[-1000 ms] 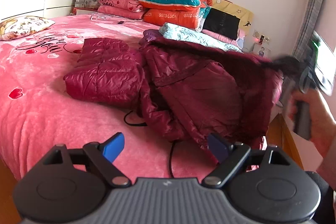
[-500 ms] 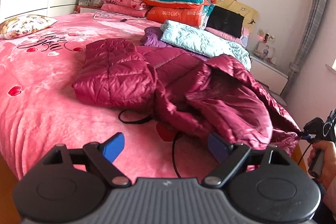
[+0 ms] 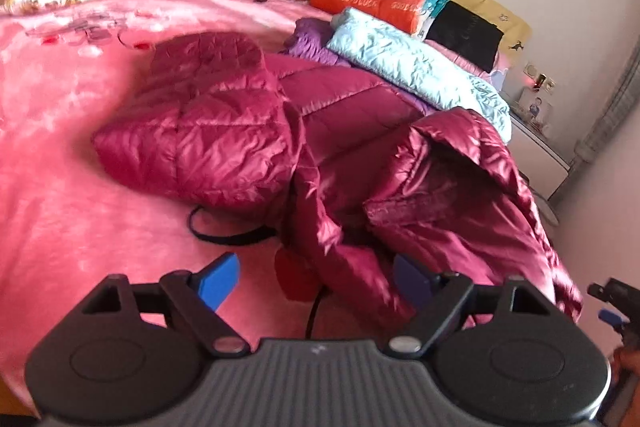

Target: Fold large clothes

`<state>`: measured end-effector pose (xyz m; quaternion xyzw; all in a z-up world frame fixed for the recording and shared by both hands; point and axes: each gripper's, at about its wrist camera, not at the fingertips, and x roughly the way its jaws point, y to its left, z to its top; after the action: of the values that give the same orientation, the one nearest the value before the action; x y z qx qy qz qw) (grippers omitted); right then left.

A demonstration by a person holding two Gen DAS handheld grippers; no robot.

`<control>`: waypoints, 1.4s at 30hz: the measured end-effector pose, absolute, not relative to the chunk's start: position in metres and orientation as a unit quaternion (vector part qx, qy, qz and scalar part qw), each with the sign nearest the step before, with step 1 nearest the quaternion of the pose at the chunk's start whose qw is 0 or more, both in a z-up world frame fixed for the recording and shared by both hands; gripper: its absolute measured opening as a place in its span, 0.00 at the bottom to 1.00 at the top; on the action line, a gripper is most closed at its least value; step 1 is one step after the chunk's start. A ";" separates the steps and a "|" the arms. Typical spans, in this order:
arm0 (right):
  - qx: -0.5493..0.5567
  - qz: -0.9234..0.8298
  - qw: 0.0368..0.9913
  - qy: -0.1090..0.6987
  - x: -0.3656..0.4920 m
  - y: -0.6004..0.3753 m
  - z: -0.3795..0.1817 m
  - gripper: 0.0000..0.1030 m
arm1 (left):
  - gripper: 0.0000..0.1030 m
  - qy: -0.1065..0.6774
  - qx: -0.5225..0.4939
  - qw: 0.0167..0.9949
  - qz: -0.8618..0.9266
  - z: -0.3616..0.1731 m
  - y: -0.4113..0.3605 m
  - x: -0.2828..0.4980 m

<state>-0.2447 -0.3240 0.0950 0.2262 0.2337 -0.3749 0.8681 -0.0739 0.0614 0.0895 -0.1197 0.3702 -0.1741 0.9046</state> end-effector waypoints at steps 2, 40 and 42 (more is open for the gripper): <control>0.222 -0.374 0.872 0.224 -0.246 -0.324 0.098 0.77 | 0.78 0.381 -0.121 0.902 -0.164 0.082 0.054 -0.062; -0.009 0.095 0.970 0.222 -0.142 -0.084 0.133 1.00 | 0.06 0.344 -0.208 0.913 -0.063 0.102 0.194 -0.064; -0.071 0.084 0.971 0.213 -0.138 -0.065 0.127 1.00 | 0.06 0.353 -0.209 0.909 -0.065 0.097 0.195 -0.063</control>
<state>-0.1380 -0.0645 0.1267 -0.0711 0.2134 0.0843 0.9707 -0.0632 0.1952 0.0974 -0.2092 0.3534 -0.0650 0.9095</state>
